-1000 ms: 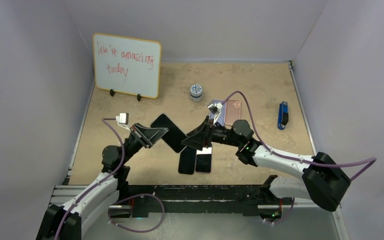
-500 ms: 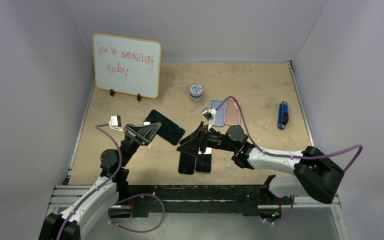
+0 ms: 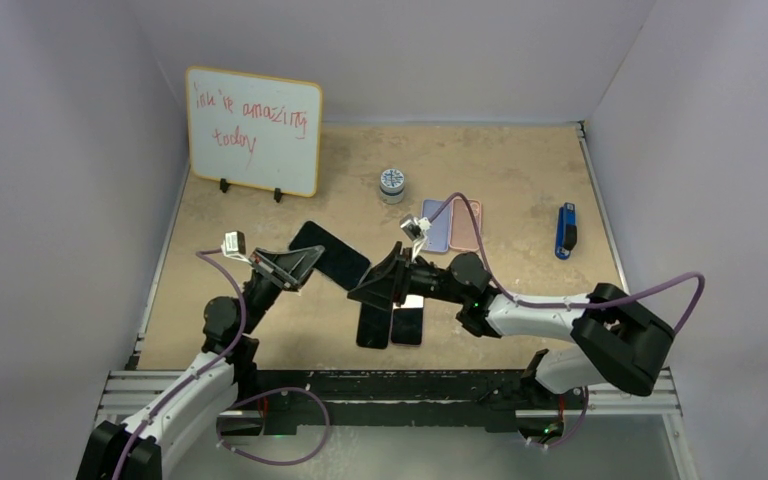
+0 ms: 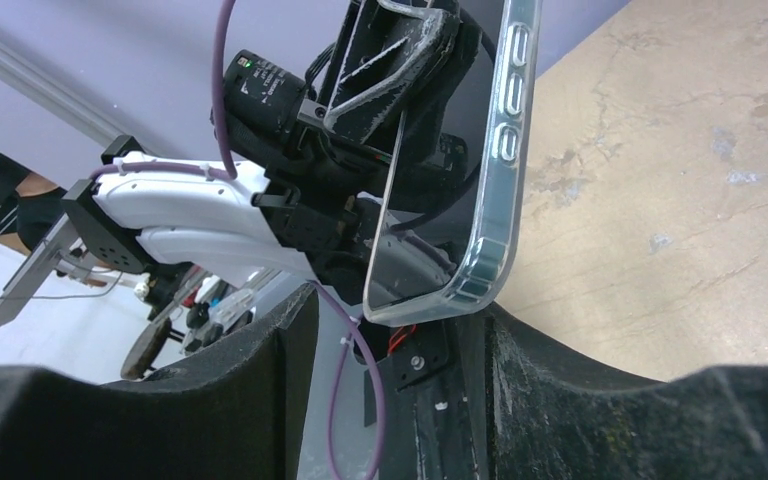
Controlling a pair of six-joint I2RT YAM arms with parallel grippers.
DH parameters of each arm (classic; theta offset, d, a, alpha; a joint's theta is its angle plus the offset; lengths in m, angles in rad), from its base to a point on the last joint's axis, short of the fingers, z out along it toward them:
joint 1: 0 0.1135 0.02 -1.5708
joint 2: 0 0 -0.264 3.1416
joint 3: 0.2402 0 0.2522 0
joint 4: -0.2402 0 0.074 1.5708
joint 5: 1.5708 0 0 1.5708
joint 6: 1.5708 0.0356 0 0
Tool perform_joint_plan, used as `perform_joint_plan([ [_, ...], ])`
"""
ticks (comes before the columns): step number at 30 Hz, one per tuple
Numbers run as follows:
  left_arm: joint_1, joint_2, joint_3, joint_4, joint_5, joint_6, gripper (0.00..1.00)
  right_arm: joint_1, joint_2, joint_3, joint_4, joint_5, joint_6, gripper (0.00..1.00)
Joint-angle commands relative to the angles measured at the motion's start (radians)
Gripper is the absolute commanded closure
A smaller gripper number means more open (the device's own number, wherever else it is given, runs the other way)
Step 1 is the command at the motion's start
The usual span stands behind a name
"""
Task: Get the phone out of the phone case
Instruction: Remove the phone case from the phone.
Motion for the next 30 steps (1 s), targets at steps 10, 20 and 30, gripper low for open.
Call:
perform_joint_plan([
  [10,-0.003,-0.001,-0.005,0.087,0.0,-0.116,1.0,0.018,0.046,0.04,0.122,0.045,-0.07,0.64],
  [20,-0.003,0.039,0.013,-0.019,0.093,-0.142,1.0,0.018,-0.025,-0.009,0.032,0.07,-0.352,0.9],
  [30,-0.003,0.094,0.06,-0.109,0.177,-0.117,1.0,0.018,-0.109,0.0,-0.149,-0.006,-0.779,0.99],
])
